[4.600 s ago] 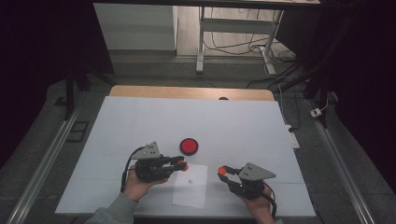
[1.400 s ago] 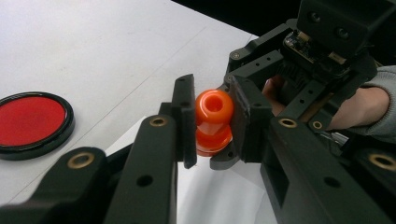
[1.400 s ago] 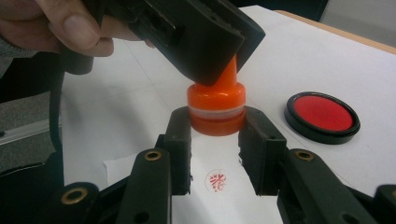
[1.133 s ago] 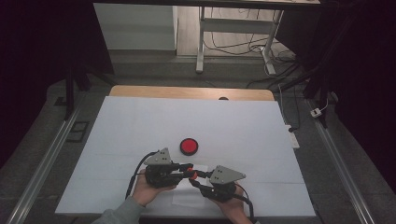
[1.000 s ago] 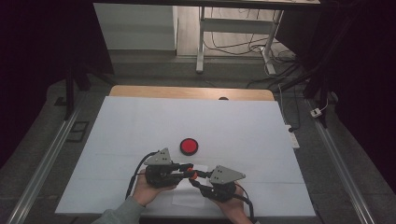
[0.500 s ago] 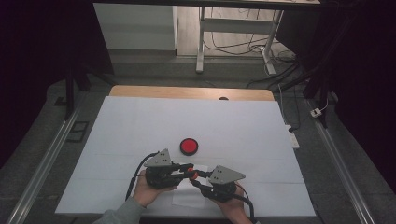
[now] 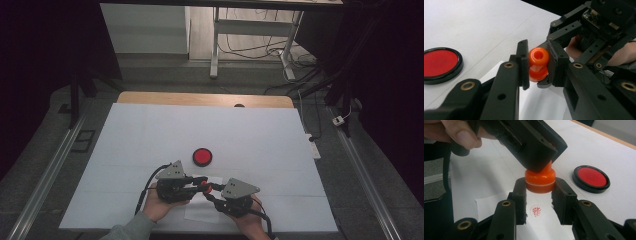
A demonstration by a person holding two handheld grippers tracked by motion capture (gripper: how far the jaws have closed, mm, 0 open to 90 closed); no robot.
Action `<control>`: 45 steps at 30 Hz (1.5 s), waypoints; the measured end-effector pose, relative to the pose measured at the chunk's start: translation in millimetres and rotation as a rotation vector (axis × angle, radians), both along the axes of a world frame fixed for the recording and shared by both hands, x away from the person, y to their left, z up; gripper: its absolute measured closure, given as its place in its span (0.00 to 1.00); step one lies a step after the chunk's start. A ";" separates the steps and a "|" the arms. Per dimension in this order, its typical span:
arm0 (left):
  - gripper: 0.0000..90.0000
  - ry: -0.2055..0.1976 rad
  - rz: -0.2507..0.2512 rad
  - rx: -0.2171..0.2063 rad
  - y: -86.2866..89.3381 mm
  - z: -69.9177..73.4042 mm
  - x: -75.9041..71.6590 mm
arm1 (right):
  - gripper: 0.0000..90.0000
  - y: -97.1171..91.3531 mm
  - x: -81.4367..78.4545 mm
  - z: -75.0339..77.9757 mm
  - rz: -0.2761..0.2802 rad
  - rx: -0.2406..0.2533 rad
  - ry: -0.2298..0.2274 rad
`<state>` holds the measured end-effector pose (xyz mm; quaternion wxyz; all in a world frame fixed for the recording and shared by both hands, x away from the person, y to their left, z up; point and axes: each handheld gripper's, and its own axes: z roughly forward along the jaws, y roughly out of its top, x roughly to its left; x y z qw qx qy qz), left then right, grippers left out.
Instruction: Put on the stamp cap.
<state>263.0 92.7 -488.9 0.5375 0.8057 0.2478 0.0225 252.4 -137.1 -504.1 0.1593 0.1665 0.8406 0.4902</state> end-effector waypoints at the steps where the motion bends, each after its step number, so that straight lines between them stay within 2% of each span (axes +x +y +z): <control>1: 0.82 0.001 0.000 0.000 0.0 -0.1 0.0 | 0.72 -0.1 -0.2 -0.2 -0.004 -0.003 0.000; 10: 0.81 0.011 0.003 0.001 -0.6 -1.3 0.7 | 0.72 -1.6 1.7 -2.8 0.008 0.007 0.008; 16: 0.81 0.024 0.011 -0.025 0.9 0.4 1.1 | 0.70 -3.1 2.3 -1.1 0.013 0.030 0.009; 19: 0.81 0.022 0.012 -0.015 1.5 0.6 1.0 | 0.65 -4.3 3.1 -0.9 0.015 0.043 0.018; 26: 0.81 0.011 0.026 -0.025 6.1 3.4 1.6 | 0.56 -11.9 6.0 -2.4 -0.003 0.054 0.030; 33: 0.81 -0.001 0.043 -0.029 11.6 7.0 2.6 | 0.51 -29.8 7.5 -0.5 -0.051 0.043 0.017; 45: 0.81 -0.018 0.063 -0.024 18.3 11.2 3.3 | 0.48 -69.1 12.5 0.3 -0.119 0.019 0.009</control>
